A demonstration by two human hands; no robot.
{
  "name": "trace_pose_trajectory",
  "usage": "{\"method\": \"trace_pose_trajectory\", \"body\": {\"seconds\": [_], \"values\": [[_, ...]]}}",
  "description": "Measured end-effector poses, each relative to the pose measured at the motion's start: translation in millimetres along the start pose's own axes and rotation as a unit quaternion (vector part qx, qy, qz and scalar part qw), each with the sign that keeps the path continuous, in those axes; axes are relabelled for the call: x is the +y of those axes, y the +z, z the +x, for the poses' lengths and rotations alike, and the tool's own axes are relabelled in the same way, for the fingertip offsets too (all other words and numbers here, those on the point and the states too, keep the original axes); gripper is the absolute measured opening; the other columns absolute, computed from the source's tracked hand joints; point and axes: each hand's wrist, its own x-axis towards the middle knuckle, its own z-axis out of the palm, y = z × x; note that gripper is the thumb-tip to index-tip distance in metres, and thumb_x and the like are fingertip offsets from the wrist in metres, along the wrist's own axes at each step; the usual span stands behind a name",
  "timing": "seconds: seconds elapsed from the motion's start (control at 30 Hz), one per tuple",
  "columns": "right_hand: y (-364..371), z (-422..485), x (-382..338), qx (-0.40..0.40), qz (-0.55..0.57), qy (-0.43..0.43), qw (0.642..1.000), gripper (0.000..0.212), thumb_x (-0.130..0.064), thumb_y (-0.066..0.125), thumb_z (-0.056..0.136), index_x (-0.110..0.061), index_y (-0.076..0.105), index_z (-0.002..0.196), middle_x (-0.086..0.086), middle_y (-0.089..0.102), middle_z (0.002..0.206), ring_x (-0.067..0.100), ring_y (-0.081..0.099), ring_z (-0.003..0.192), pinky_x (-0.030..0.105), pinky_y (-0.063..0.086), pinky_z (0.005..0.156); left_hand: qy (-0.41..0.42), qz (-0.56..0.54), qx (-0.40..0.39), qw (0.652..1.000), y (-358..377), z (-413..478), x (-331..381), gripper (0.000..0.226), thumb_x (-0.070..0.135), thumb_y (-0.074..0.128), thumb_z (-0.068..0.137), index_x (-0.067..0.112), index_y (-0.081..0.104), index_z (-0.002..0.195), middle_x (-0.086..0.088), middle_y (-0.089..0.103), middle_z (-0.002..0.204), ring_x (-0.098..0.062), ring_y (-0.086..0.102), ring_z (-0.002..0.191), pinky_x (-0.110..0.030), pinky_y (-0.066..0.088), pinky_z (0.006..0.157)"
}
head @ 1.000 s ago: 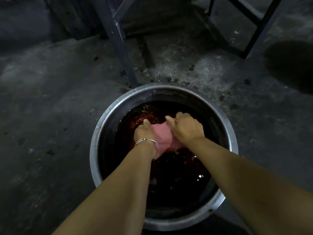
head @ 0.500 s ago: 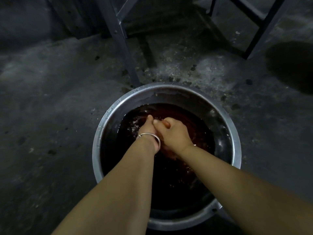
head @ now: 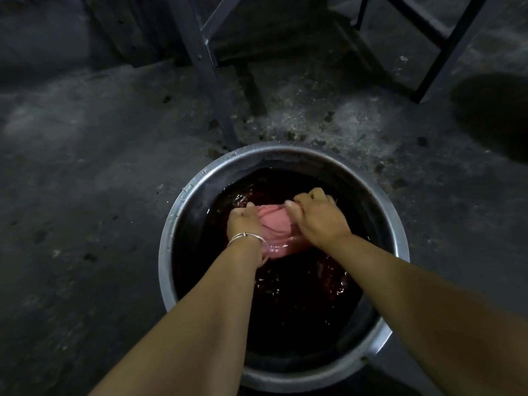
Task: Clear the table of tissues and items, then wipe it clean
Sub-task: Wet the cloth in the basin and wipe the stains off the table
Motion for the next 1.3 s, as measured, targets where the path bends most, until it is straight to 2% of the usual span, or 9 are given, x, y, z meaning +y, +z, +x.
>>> {"method": "trace_pose_trajectory", "body": {"seconds": [0.13, 0.33, 0.47, 0.6, 0.7, 0.83, 0.93, 1.13, 1.3], "values": [[21.4, -13.9, 8.1, -0.097, -0.075, -0.064, 0.99, 0.056, -0.045, 0.036, 0.096, -0.025, 0.017, 0.145, 0.005, 0.024, 0.143, 0.03, 0.03, 0.128, 0.052, 0.037, 0.099, -0.017, 0.027, 0.072, 0.997, -6.4, -5.3, -11.7, 0.021, 0.029, 0.049, 0.09, 0.013, 0.058, 0.1, -0.021, 0.063, 0.103, -0.037, 0.058, 0.099, -0.044, 0.044, 0.095], [27.9, -7.8, -4.0, -0.051, 0.16, 0.096, 0.981, 0.034, -0.011, 0.053, 0.088, -0.013, 0.048, 0.122, 0.016, 0.039, 0.133, 0.033, 0.052, 0.109, 0.03, 0.042, 0.086, -0.133, -0.015, 0.042, 0.99, -1.3, -14.2, -6.7, 0.062, 0.043, 0.054, 0.084, 0.013, 0.031, 0.133, -0.024, 0.049, 0.127, -0.04, 0.052, 0.111, -0.045, 0.043, 0.094], [5.6, -2.2, -23.3, -0.018, 0.35, 0.039, 0.936, 0.026, -0.013, 0.068, 0.08, -0.022, 0.058, 0.102, 0.002, 0.06, 0.101, 0.014, 0.056, 0.082, 0.022, 0.047, 0.068, -0.212, -0.143, -0.112, 0.96, -2.0, -30.5, 16.6, 0.05, 0.06, 0.029, 0.089, 0.026, 0.054, 0.115, -0.014, 0.06, 0.113, -0.031, 0.061, 0.079, -0.044, 0.053, 0.045], [-21.1, -13.5, -28.9, -0.07, 0.365, -0.032, 0.928, 0.017, -0.032, 0.074, 0.076, -0.025, 0.062, 0.067, -0.008, 0.063, 0.065, 0.005, 0.06, 0.06, 0.023, 0.05, 0.059, -0.277, -0.275, -0.192, 0.9, -7.1, -30.8, 21.6, 0.071, 0.074, 0.029, 0.081, 0.014, 0.059, 0.103, -0.016, 0.063, 0.089, -0.038, 0.061, 0.085, -0.059, 0.048, 0.073], [-26.1, -23.6, -32.8, -0.129, 0.4, -0.052, 0.906, 0.032, -0.032, 0.073, 0.078, -0.017, 0.056, 0.057, -0.009, 0.051, 0.042, 0.0, 0.045, 0.035, 0.015, 0.038, 0.04, -0.25, -0.285, -0.171, 0.909, -3.1, -29.7, 25.2, 0.045, 0.046, 0.045, 0.092, 0.005, 0.063, 0.093, -0.014, 0.069, 0.072, -0.028, 0.06, 0.077, -0.048, 0.048, 0.082], [-29.3, -10.0, -23.7, 0.006, 0.519, 0.047, 0.853, 0.019, -0.024, 0.078, 0.073, -0.019, 0.06, 0.077, 0.001, 0.063, 0.073, 0.017, 0.062, 0.065, 0.026, 0.051, 0.054, -0.17, -0.214, -0.13, 0.953, 5.4, -29.4, 25.2, 0.014, 0.015, 0.048, 0.092, 0.017, 0.061, 0.096, -0.013, 0.062, 0.101, -0.024, 0.056, 0.087, -0.044, 0.052, 0.079], [-27.9, -3.7, -21.3, 0.012, 0.591, 0.146, 0.793, 0.016, -0.024, 0.074, 0.076, -0.02, 0.06, 0.083, 0.0, 0.065, 0.077, 0.021, 0.06, 0.065, 0.025, 0.047, 0.046, -0.115, -0.163, -0.176, 0.964, 4.8, -35.9, 35.0, 0.023, 0.031, 0.051, 0.092, 0.012, 0.061, 0.101, -0.009, 0.061, 0.099, -0.024, 0.06, 0.089, -0.042, 0.052, 0.083], [-16.5, -5.1, -16.7, -0.163, 0.658, 0.185, 0.711, 0.038, -0.039, 0.078, 0.065, -0.007, 0.07, 0.085, 0.017, 0.065, 0.089, 0.031, 0.061, 0.079, 0.042, 0.049, 0.076, 0.021, -0.049, -0.34, 0.939, -3.6, -43.2, 30.5, 0.082, 0.075, 0.062, 0.058, 0.012, 0.063, 0.11, -0.016, 0.067, 0.102, -0.028, 0.063, 0.099, -0.049, 0.043, 0.101], [-12.0, -2.4, -15.7, -0.158, 0.687, 0.187, 0.684, 0.034, -0.017, 0.065, 0.084, -0.011, 0.06, 0.117, 0.013, 0.068, 0.088, 0.024, 0.064, 0.074, 0.033, 0.054, 0.065, 0.117, 0.204, -0.277, 0.931, 0.1, -39.0, 26.1, 0.09, 0.078, 0.052, 0.063, 0.033, 0.034, 0.139, -0.006, 0.003, 0.157, -0.023, -0.001, 0.144, -0.047, 0.009, 0.117]]}}
